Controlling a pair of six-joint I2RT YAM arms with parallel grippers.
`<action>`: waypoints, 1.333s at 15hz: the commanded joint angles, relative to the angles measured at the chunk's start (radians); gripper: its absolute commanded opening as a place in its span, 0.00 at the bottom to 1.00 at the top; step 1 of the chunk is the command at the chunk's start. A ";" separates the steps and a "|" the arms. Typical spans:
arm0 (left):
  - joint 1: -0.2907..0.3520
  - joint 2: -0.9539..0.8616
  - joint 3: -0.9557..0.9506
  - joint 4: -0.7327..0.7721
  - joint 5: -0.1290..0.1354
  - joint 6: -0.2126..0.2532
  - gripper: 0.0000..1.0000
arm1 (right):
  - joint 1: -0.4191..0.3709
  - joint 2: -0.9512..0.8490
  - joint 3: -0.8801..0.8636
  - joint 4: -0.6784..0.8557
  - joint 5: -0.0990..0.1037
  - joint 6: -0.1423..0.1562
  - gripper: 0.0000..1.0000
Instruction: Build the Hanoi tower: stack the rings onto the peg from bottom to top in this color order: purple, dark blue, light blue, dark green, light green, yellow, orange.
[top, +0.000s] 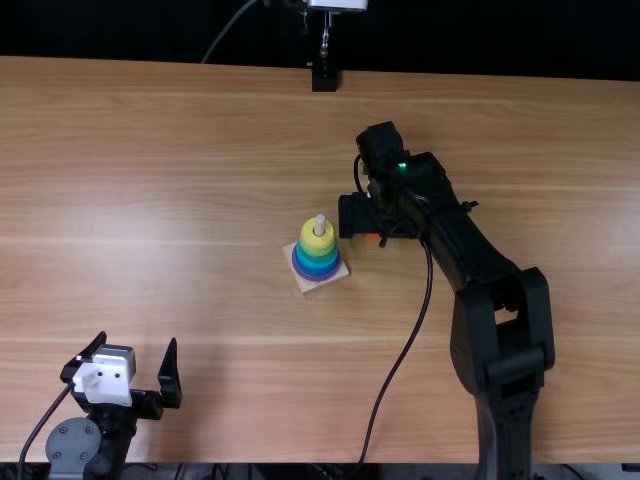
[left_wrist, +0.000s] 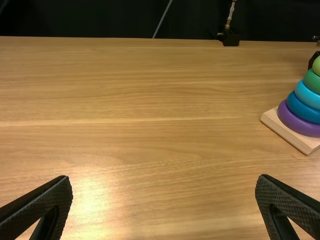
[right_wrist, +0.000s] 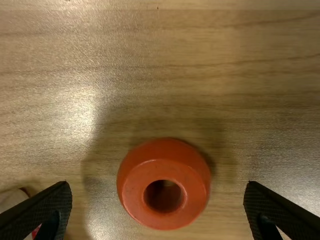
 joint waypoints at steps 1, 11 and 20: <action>0.005 -0.012 -0.105 -0.073 0.026 0.012 1.00 | -0.010 0.032 0.033 -0.001 0.002 0.002 0.90; 0.005 -0.012 -0.105 -0.073 0.026 0.012 1.00 | -0.008 0.038 0.048 -0.012 0.070 -0.004 0.28; 0.005 -0.012 -0.105 -0.073 0.026 0.012 1.00 | -0.007 0.024 0.054 -0.025 0.068 -0.022 0.00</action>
